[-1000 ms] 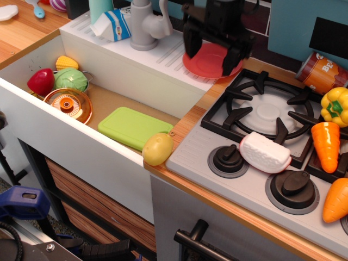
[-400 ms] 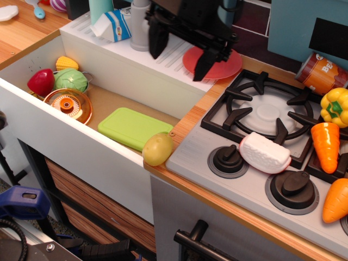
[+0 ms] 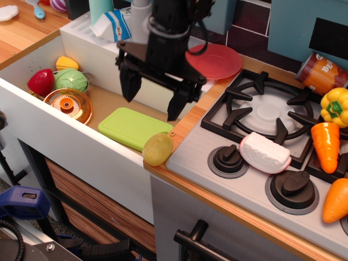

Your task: Put potato on plate

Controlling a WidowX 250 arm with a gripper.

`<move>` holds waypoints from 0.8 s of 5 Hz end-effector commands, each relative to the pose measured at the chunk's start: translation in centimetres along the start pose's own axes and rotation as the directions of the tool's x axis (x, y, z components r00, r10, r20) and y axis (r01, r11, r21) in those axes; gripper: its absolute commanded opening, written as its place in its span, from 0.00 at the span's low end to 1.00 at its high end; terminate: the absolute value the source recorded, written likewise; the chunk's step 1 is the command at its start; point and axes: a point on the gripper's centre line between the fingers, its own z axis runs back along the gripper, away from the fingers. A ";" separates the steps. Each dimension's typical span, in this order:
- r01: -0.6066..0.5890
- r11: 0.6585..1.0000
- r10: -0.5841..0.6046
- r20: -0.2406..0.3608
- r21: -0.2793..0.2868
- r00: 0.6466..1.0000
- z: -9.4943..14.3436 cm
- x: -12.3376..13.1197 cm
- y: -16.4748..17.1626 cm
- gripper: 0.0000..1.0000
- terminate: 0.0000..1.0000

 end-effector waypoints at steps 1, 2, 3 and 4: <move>-0.051 0.998 0.053 0.034 -0.039 0.998 -1.7 -0.3 0.3 1.00 0.00; -0.044 0.995 0.047 0.024 -0.085 0.999 -2.8 -0.4 0.2 1.00 0.00; -0.039 0.994 0.042 0.023 -0.106 0.999 -3.4 -0.4 0.4 1.00 0.00; -0.037 0.991 0.042 0.034 -0.127 0.999 -4.1 -0.5 0.3 1.00 0.00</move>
